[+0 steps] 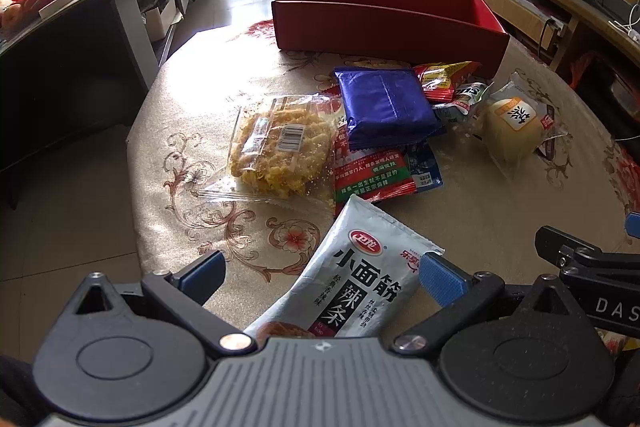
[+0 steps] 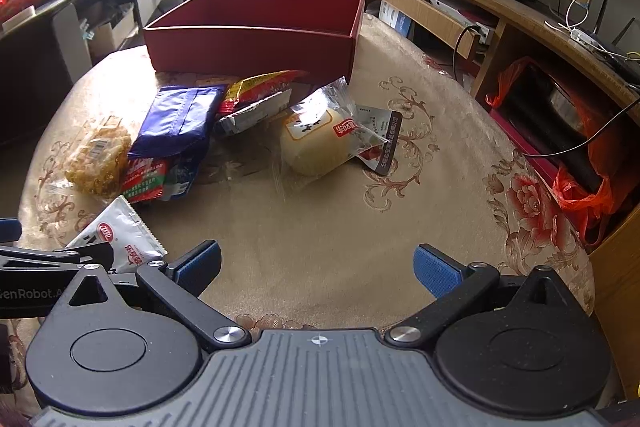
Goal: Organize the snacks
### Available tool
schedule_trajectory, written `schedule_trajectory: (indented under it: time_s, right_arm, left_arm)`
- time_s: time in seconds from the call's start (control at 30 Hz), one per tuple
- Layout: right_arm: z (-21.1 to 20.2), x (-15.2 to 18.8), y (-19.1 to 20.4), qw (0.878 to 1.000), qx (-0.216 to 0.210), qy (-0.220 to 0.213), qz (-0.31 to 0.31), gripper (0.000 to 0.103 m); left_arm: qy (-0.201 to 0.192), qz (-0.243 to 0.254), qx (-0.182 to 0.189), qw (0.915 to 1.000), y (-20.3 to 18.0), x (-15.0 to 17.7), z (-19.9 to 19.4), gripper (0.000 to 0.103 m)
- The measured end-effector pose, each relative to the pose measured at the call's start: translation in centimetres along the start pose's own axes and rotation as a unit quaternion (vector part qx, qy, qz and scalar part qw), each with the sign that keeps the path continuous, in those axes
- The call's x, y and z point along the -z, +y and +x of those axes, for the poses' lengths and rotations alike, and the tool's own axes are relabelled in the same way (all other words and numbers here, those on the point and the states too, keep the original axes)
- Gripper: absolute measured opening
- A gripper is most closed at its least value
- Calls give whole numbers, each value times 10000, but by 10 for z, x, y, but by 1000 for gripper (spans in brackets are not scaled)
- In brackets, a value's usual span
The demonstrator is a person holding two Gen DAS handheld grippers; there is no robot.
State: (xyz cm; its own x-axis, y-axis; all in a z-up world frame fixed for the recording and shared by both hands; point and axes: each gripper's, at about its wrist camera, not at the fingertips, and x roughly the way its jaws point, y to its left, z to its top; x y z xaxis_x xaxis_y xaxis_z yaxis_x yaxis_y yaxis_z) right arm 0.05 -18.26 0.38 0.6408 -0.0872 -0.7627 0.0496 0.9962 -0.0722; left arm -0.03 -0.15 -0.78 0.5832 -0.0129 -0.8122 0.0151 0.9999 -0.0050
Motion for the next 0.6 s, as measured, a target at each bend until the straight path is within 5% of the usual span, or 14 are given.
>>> schedule_trajectory:
  time_s: [0.6]
  right_arm:
    - [8,2,6,9996,-66,241,-149,103]
  left_arm:
    - [187,273,120,9994,2,5,11,96]
